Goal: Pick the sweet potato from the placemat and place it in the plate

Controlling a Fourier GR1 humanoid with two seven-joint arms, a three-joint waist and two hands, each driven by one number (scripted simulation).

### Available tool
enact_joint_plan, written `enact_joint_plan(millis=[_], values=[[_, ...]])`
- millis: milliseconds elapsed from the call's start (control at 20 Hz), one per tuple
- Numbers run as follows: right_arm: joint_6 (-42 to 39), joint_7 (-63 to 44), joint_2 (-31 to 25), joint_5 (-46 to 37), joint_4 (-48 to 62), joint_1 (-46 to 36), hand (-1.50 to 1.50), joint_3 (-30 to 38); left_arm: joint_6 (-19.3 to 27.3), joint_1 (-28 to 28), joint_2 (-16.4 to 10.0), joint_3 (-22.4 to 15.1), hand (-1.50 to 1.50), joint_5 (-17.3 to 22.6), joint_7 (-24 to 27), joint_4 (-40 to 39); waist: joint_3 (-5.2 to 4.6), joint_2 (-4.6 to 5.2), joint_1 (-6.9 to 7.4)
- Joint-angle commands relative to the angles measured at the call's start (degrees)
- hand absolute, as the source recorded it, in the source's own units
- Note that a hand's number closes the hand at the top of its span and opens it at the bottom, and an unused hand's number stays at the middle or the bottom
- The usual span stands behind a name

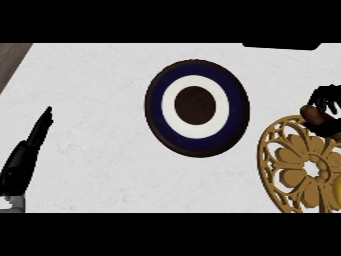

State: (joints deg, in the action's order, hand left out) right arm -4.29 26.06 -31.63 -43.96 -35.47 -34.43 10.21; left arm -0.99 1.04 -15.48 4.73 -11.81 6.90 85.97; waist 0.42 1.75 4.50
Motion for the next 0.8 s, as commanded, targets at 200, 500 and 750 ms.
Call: enact_joint_plan(millis=[200, 500, 750], values=[[9.94, 12.45, -1.75, 5.09, 7.20, -8.05, 1.50, 7.92, 1.10, -1.01, 0.71, -0.19, 0.00, -1.27, -1.25, -1.31, -0.19, -0.74, -2.04], [-0.29, 25.84, -3.75, 12.47, 6.38, -12.44, 1.50, 11.48, -0.08, 1.92, -1.04, 2.41, 0.00, 0.48, -0.22, -0.20, -0.29, -1.39, -2.61], [-7.33, 25.77, -1.43, 13.53, 2.75, -13.66, 1.50, 8.80, 1.29, 3.66, 0.42, 1.58, 0.00, -1.19, -0.99, 1.40, -0.42, -1.85, -3.95]])
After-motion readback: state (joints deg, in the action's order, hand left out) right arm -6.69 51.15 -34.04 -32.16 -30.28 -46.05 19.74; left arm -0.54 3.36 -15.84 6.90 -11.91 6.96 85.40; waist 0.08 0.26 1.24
